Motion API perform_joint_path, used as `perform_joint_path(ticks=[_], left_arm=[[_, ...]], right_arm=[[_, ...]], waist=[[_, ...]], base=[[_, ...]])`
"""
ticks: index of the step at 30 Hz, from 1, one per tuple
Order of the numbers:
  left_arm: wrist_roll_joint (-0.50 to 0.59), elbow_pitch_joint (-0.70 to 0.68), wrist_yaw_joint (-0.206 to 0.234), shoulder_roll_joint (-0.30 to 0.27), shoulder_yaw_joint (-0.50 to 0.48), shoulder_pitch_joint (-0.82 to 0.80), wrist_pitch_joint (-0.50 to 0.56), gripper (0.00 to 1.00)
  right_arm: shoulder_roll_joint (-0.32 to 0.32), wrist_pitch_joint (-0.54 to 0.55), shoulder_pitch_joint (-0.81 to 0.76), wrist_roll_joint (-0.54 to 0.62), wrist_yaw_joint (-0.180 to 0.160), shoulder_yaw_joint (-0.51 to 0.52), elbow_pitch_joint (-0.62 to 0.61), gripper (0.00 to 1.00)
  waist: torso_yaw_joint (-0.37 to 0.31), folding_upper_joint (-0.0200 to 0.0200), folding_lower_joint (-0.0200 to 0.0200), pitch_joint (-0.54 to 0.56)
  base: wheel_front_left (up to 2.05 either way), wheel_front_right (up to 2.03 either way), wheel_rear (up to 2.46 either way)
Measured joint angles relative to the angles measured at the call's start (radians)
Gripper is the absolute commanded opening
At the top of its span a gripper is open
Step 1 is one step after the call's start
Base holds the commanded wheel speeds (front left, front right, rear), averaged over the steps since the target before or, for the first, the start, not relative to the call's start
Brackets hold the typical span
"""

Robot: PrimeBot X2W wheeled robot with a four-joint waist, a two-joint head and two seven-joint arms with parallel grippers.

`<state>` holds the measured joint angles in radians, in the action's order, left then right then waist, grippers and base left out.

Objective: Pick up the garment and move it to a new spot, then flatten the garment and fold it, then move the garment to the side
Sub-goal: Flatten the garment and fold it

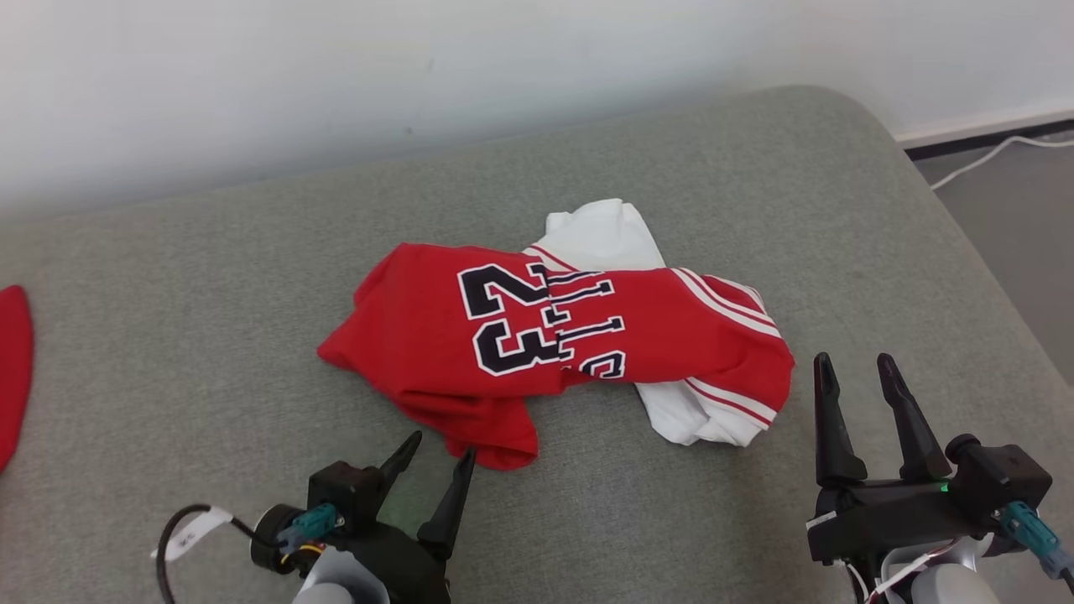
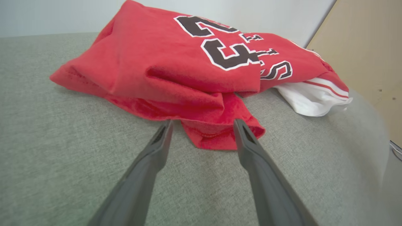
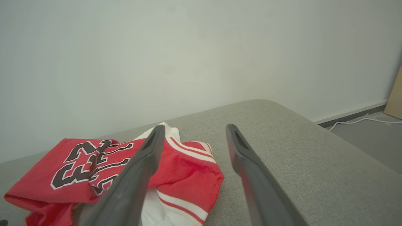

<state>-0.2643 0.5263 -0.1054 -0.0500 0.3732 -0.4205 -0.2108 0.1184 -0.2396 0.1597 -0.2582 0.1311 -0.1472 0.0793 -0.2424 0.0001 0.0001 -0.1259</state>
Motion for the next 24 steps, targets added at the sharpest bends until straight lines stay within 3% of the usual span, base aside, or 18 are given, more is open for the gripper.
perform_joint_path(ticks=[10, 17, 18, 19, 20, 21, 24], left_arm=[[-0.063, 0.118, 0.003, 0.001, 0.067, -0.090, -0.001, 1.00], [-0.108, 0.190, 0.066, 0.000, 0.095, -0.140, 0.002, 1.00], [-0.111, 0.202, 0.072, 0.001, 0.102, -0.144, 0.003, 0.93], [-0.113, 0.221, 0.072, 0.001, 0.111, -0.150, 0.015, 0.59], [-0.114, 0.235, 0.072, 0.001, 0.118, -0.154, 0.017, 0.16], [-0.116, 0.244, 0.074, 0.001, 0.121, -0.158, 0.016, 0.00], [-0.126, 0.261, 0.079, 0.001, 0.134, -0.169, 0.005, 0.00]], right_arm=[[-0.004, -0.015, 0.014, -0.001, 0.000, -0.005, 0.021, 1.00], [-0.007, -0.017, 0.017, -0.001, 0.000, -0.014, 0.033, 1.00], [-0.007, -0.017, 0.017, -0.001, 0.000, -0.015, 0.034, 1.00], [-0.008, -0.018, 0.017, -0.001, 0.000, -0.016, 0.035, 1.00], [-0.009, -0.018, 0.017, 0.000, 0.000, -0.017, 0.036, 1.00], [-0.009, -0.019, 0.017, 0.000, 0.000, -0.018, 0.037, 1.00], [-0.010, -0.020, 0.017, 0.001, 0.000, -0.017, 0.039, 1.00]], waist=[[-0.042, 0.0000, 0.0000, -0.024], [-0.050, 0.0000, 0.0000, -0.019], [-0.050, 0.0000, 0.0000, -0.019], [-0.051, 0.0000, 0.0000, -0.018], [-0.051, 0.0000, 0.0000, -0.017], [-0.052, 0.0000, 0.0000, -0.016], [-0.052, 0.0000, 0.0000, -0.012]], base=[[0.00, 0.00, 0.00], [0.00, 0.00, 0.00], [0.00, 0.00, 0.00], [0.00, 0.00, 0.00], [0.00, 0.00, 0.00], [0.00, 0.00, 0.00], [0.00, 0.00, 0.00]])
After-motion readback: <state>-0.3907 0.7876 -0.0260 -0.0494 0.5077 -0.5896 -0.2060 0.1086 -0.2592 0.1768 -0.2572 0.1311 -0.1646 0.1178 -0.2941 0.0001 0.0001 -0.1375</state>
